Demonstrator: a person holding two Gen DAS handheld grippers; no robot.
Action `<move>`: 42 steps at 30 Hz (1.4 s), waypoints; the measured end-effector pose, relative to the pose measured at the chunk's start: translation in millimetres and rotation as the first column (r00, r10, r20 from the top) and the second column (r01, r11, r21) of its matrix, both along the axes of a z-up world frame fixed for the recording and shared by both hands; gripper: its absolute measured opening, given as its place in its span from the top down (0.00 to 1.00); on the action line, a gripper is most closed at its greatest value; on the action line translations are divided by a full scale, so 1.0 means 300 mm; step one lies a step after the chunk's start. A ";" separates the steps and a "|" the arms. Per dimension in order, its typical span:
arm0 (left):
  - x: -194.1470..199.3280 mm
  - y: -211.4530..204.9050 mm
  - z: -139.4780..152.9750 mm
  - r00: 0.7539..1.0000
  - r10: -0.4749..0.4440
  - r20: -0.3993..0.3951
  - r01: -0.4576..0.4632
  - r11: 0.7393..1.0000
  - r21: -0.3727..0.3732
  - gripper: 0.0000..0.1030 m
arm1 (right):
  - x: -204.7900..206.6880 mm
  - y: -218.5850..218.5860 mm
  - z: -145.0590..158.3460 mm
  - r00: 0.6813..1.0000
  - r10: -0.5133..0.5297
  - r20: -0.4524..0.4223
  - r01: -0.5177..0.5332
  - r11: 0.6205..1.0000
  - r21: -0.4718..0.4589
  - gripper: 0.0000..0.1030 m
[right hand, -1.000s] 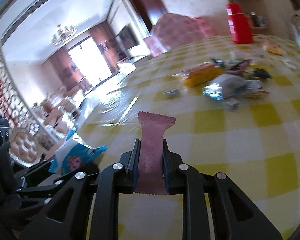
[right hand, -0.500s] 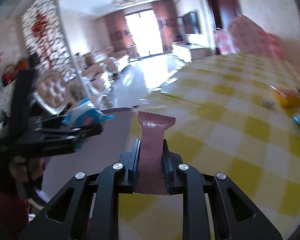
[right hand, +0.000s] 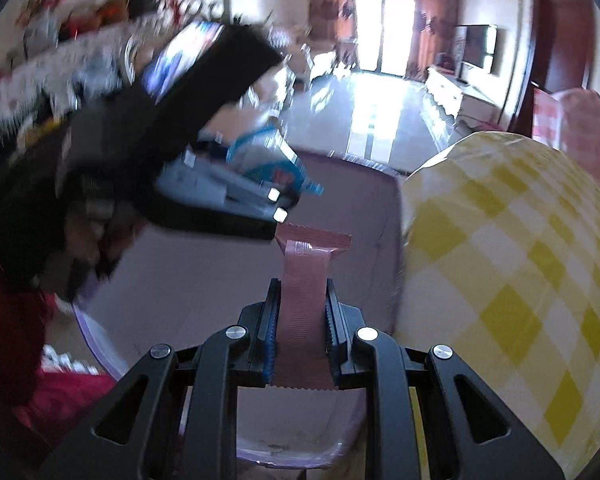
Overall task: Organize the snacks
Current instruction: 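Carry the blue bag and pink bar over the cardboard box with both tools, then open both tools to drop the snacks into the box, then grasp the clear bag of nuts with the left tool while the right tool grasps the bread packet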
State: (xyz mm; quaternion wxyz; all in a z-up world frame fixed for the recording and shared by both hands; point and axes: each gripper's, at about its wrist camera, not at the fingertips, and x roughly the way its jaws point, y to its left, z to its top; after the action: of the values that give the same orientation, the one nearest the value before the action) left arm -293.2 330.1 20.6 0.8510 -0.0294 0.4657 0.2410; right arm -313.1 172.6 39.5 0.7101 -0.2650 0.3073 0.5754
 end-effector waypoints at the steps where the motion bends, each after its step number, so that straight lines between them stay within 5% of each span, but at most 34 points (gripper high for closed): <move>1: 0.005 0.004 -0.005 1.000 0.004 -0.004 -0.004 1.000 -0.004 0.36 | -0.010 0.013 -0.015 1.000 0.004 -0.001 -0.004 1.000 -0.012 0.79; 3: 0.003 0.015 -0.017 1.000 0.016 -0.014 -0.016 1.000 -0.007 0.27 | -0.017 0.015 -0.026 1.000 0.017 -0.017 -0.017 1.000 -0.019 0.74; 6: 0.007 0.010 -0.014 0.999 0.038 -0.010 -0.038 0.999 0.017 0.15 | 0.004 -0.008 -0.030 1.000 0.000 -0.026 0.000 1.000 0.004 0.42; 10: 0.006 0.000 0.022 0.997 0.058 0.051 -0.058 0.998 -0.003 0.09 | 0.054 -0.083 0.008 0.999 -0.051 0.001 0.051 0.998 0.038 0.42; 13: -0.004 -0.038 0.086 0.984 0.071 0.166 -0.063 0.997 -0.051 0.07 | 0.124 -0.214 0.068 0.990 -0.138 0.034 0.134 0.986 0.099 0.35; 16: 0.005 -0.111 0.142 0.963 0.076 0.260 -0.060 0.996 -0.071 0.03 | 0.225 -0.384 0.124 0.960 -0.272 0.070 0.256 0.949 0.181 0.19; 18: 0.028 -0.205 0.185 0.940 0.048 0.338 -0.011 0.994 -0.112 0.02 | 0.311 -0.530 0.151 0.921 -0.383 0.065 0.361 0.906 0.221 0.17; 21: 0.117 -0.361 0.231 0.916 -0.013 0.401 0.091 0.980 -0.177 0.02 | 0.459 -0.749 0.170 0.828 -0.560 0.023 0.534 0.800 0.272 0.16; 24: 0.259 -0.542 0.264 0.890 -0.098 0.445 0.210 0.955 -0.210 0.02 | 0.635 -1.001 0.155 0.665 -0.742 -0.083 0.728 0.619 0.294 0.16; 29: 0.600 -0.917 0.273 0.838 -0.220 0.499 0.358 0.912 -0.199 0.02 | 0.854 -1.448 0.029 0.252 -0.903 -0.349 0.958 0.182 0.220 0.16; 31: 0.724 -1.048 0.244 0.819 -0.280 0.501 0.401 0.904 -0.149 0.02 | 0.895 -1.560 -0.028 0.145 -0.888 -0.436 0.982 0.077 0.171 0.16; 34: 0.877 -1.158 0.203 0.818 -0.335 0.467 0.438 0.890 -0.129 0.02 | 0.924 -1.620 -0.062 0.094 -0.878 -0.470 0.990 0.032 0.138 0.16; 39: 1.023 -1.265 0.196 0.782 -0.348 0.518 0.440 0.896 -0.063 0.02 | 0.912 -1.625 -0.055 0.135 -0.885 -0.445 0.983 0.061 0.175 0.16; 42: 1.081 -1.297 0.190 0.764 -0.346 0.544 0.441 0.896 -0.051 0.02 | 0.897 -1.592 -0.050 0.120 -0.897 -0.424 0.985 0.055 0.162 0.16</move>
State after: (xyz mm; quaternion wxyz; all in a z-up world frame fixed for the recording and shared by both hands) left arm 31.1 -58.9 77.6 0.9702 -0.0700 0.2322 -0.0028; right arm -44.0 -304.9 24.4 0.9101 0.2195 0.3491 0.0402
